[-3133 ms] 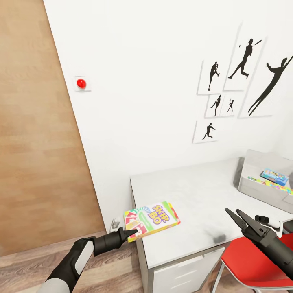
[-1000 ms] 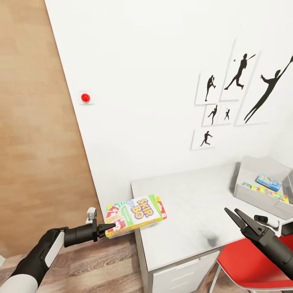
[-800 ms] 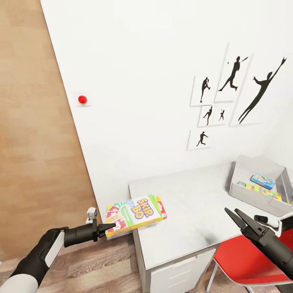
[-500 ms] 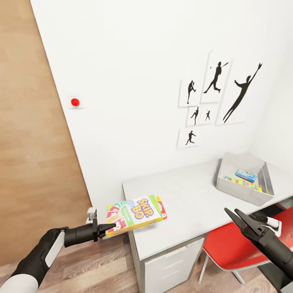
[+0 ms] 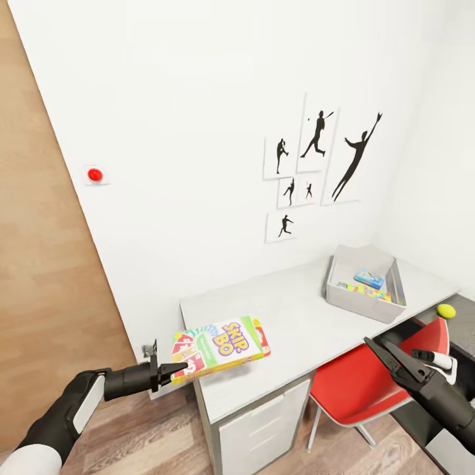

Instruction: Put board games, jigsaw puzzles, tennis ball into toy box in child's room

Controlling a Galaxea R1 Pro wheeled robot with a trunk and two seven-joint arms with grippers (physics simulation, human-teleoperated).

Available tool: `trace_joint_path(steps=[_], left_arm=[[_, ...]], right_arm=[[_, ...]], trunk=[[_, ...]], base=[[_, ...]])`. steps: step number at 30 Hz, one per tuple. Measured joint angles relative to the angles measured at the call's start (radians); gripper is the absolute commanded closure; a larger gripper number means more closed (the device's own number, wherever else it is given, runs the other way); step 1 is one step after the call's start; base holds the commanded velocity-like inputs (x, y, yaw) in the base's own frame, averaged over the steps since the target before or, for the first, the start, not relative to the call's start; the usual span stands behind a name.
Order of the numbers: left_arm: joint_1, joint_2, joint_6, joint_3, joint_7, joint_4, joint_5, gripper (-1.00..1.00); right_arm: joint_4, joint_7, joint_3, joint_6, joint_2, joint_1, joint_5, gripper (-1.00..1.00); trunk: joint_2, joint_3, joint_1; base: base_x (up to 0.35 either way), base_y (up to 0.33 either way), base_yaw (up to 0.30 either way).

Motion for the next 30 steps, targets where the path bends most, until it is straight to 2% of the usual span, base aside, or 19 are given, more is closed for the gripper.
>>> trace_joint_path(steps=[16,30], left_arm=[[0.000,-0.001,-0.002,0.000,0.001,0.000,-0.002,1.00],[0.000,-0.001,-0.004,0.000,0.002,0.000,-0.003,1.00]], right_arm=[[0.000,0.000,0.000,0.000,-0.002,0.000,0.000,-1.00],[0.000,0.000,-0.001,-0.001,-0.002,0.000,0.000,-1.00]], trunk=[[0.112,0.070,-0.062],[0.113,0.087,-0.062]], base=[[0.000,0.000,-0.208],[0.000,0.000,-0.208]])
